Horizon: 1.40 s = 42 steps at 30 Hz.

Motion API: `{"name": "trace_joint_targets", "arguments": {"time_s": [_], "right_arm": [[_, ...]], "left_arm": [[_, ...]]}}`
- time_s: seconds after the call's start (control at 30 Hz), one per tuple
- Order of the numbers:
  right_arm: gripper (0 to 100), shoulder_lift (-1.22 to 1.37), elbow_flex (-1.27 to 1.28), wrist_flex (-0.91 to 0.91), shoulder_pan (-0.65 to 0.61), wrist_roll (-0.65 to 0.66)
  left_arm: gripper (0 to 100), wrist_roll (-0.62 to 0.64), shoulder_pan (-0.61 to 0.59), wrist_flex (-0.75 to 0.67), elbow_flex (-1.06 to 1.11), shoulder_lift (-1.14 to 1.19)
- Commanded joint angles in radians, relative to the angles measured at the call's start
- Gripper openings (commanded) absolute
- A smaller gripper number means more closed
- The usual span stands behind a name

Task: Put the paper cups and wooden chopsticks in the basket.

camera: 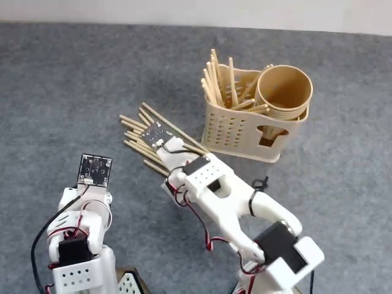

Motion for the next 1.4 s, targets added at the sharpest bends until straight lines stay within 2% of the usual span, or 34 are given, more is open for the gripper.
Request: {"name": "trace_joint_targets", "arguments": {"time_s": [0.0,0.1,0.2,0.33,0.5,0.87,1.03,1.37], "right_arm": [[11.1,0.042,-0.076,-0.001,0.022,0.014],[9.0,0.071,-0.084,0.001,0.021,0.078],[0.5,0.07,-0.087,0.001,0.021,0.123],[0.5,0.067,-0.087,0.005,0.021,0.138],[0.5,-0.042,-0.088,0.116,0.015,0.137],[0.5,-0.295,-0.031,0.116,0.013,0.13],[0.5,-0.378,-0.027,0.116,0.015,-0.043],[0.5,-0.634,-0.012,0.12,0.025,-0.242]], "left_arm": [[9,-0.003,-0.005,0.002,0.022,-0.013],[9,-0.003,-0.005,0.002,0.022,-0.013],[9,-0.003,-0.005,0.002,0.022,-0.013],[9,-0.003,-0.005,0.002,0.022,-0.013],[9,-0.003,-0.005,0.002,0.022,-0.013],[9,-0.003,-0.005,0.0,0.022,-0.013],[9,-0.003,-0.005,0.0,0.022,-0.013],[9,-0.003,-0.005,0.0,0.022,-0.013]]}}
